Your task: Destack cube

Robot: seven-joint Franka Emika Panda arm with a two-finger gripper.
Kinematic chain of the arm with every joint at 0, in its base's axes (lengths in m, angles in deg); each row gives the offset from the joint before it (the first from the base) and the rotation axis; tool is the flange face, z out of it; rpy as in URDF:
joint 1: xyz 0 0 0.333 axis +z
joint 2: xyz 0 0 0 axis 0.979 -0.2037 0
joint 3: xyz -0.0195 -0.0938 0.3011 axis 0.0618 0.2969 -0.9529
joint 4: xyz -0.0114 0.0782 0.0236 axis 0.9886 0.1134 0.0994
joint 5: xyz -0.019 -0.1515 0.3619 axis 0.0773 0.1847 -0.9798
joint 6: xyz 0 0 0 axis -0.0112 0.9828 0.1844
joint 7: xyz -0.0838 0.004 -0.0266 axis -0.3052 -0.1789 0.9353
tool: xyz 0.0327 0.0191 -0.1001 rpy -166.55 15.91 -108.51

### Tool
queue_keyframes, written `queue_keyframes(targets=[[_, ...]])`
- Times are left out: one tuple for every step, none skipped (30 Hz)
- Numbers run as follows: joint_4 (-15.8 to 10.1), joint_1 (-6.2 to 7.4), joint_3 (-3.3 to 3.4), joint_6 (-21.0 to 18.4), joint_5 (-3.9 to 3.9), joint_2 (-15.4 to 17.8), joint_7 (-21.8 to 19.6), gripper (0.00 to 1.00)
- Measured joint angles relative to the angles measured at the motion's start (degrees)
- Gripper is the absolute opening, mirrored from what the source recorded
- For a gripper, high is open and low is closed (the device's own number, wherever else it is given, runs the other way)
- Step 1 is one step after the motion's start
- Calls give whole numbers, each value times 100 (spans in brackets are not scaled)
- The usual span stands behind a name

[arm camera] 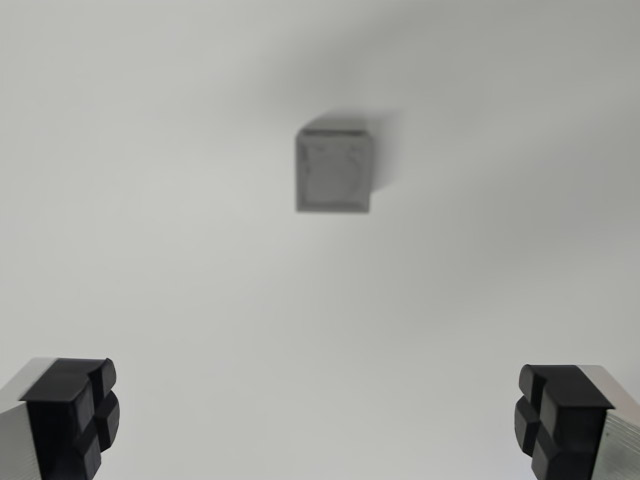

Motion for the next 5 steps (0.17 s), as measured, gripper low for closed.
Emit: queue_keyframes(targets=[[0,0,0,0,0,0,0,100],[0,0,0,0,0,0,0,100],[0,0,0,0,0,0,0,100],[0,0,0,0,0,0,0,100],[0,0,0,0,0,0,0,100]])
